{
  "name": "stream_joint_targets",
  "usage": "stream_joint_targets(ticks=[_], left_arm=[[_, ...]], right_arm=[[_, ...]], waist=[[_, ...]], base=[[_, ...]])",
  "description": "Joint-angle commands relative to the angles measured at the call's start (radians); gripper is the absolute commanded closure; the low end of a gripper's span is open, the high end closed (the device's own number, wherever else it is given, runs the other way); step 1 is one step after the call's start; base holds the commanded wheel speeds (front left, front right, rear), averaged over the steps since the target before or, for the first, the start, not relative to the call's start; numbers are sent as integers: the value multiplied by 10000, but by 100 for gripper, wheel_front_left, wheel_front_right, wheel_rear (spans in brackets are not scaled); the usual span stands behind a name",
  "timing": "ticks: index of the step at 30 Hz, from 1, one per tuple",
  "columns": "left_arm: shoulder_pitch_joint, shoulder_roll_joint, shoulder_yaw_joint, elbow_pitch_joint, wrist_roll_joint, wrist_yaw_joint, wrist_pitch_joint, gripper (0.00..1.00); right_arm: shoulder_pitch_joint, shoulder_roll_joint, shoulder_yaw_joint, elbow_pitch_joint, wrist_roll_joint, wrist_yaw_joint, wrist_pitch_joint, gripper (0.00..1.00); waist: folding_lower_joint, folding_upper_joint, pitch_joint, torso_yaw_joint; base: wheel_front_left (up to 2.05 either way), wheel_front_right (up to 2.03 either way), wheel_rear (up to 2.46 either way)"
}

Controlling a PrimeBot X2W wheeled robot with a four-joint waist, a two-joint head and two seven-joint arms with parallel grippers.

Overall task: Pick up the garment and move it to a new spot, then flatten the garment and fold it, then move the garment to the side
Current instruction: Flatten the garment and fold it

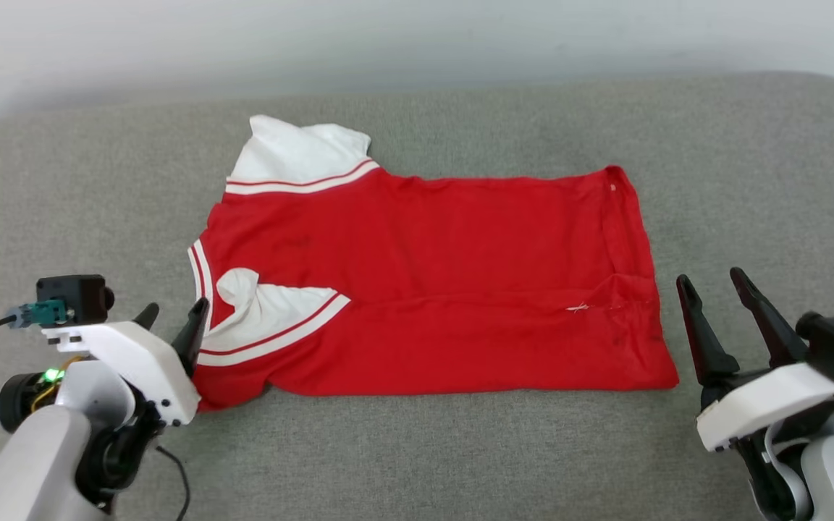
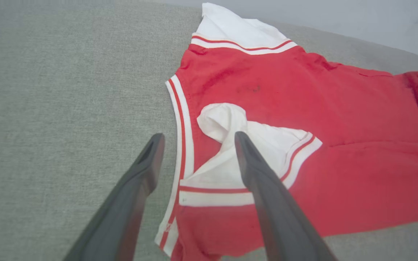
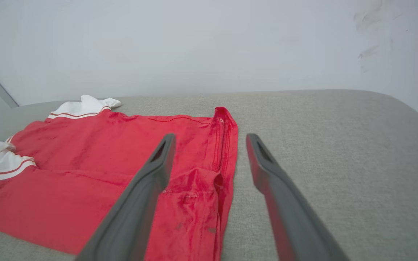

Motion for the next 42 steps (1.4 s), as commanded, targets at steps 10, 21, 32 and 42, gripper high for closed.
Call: stream_joint_targets(ticks=[10,21,32,42], left_arm=[[1024,1678,-90,-1826,-997,422,3435,0],[1363,1982,127,-1936,-1844,866,4676,0],[1433,1285,-152,-986,-2592,489,5160,100],[822,1560,248,-1281,-2098,194,4108,100]], right_arm=[[1141,793,-790,-2259,-794,-6,306,0],[1198,1303,-832,-3066,-900,-6,415,0],[992,1325,-1029,-3184,-979,-6,256,0],[1160,1072,-1420,-3016,-431,-6,1563,0]], waist=[[0,0,-279,-232],[0,0,633,-805],[0,0,811,-1060],[0,0,394,-716]], base=[[0,0,0],[0,0,0],[0,0,0],[0,0,0]])
